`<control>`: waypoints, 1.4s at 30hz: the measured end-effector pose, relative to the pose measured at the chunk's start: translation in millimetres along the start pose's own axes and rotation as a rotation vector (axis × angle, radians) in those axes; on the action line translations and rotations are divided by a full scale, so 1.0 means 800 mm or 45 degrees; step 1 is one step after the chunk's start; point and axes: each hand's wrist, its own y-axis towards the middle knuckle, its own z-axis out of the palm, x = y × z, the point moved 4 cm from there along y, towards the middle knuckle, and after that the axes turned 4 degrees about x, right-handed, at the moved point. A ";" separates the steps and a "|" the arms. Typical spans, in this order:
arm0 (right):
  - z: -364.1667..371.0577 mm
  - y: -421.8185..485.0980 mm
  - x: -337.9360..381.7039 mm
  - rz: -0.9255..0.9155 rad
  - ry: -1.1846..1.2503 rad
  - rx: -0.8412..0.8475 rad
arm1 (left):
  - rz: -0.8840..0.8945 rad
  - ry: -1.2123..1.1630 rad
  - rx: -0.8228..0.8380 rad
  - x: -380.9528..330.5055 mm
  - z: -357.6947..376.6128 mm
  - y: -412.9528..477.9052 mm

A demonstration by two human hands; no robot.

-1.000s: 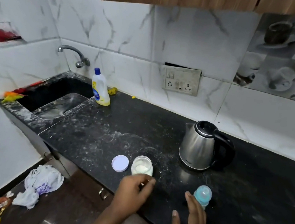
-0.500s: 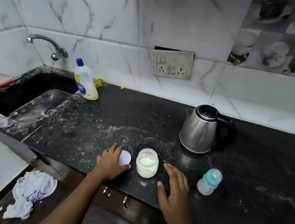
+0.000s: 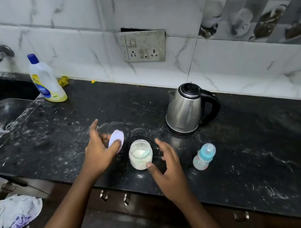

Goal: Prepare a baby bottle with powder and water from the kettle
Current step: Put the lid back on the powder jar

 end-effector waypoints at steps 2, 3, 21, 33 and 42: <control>0.005 0.014 0.015 -0.012 0.127 0.236 | 0.078 -0.393 0.167 -0.033 0.011 -0.004; 0.007 0.019 0.022 -0.035 0.132 0.325 | 0.080 -0.523 0.272 -0.045 0.019 -0.005; -0.028 0.098 0.013 0.109 -0.668 0.553 | 0.017 -0.309 0.292 0.019 0.028 0.015; 0.039 0.138 0.014 -0.027 -1.069 0.925 | 0.021 -0.226 0.587 0.073 0.097 0.005; 0.044 0.144 0.020 -0.080 -1.122 1.038 | -0.007 -0.323 0.518 0.074 0.101 -0.001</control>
